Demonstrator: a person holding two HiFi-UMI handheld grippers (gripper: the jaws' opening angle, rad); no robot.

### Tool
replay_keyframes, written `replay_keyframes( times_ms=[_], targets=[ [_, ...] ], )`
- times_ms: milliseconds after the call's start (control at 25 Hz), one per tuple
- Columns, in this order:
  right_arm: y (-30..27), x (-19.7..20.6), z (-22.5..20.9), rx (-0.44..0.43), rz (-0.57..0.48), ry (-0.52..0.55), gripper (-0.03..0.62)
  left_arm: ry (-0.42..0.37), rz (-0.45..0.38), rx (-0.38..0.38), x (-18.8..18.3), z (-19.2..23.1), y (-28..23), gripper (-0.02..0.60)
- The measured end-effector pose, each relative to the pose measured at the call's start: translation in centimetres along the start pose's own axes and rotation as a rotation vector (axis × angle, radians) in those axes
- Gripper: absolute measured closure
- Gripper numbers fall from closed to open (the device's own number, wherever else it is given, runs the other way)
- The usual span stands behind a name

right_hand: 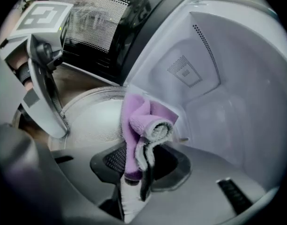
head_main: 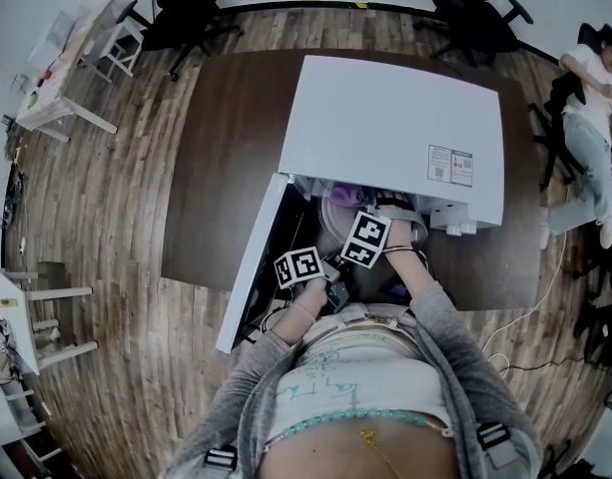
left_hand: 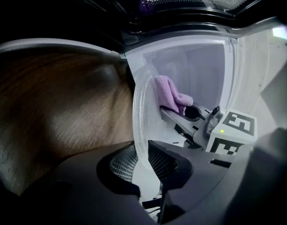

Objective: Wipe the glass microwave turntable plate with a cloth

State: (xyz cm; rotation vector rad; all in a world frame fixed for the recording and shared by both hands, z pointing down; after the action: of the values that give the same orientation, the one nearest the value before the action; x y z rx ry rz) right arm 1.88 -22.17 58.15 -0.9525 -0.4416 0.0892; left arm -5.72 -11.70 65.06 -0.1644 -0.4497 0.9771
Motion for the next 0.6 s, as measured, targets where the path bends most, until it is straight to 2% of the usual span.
replay_keyframes(
  times_ms=[320,600],
  targets=[
    [-0.4,2.0,-2.3,0.109,0.068,-0.026,0.471,0.009,0.005,0.003,0.0,0.0,0.0,0.520],
    [-0.2,3.5,-2.9,0.135,0.105,-0.051,0.471,0.003,0.005,0.005,0.0,0.0,-0.1,0.520]
  ],
)
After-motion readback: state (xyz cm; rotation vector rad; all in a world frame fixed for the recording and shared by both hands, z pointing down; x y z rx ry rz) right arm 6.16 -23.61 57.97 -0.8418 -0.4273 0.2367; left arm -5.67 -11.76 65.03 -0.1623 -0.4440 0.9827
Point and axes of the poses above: the fingertips, and each gripper's own axes: y backward along the fingers, z to its left, x out of its underside, the point moved 7 cm from there along y, backward along the fingers, and after that the axes turned 15 degrees about -y, right-handed, at the moved point
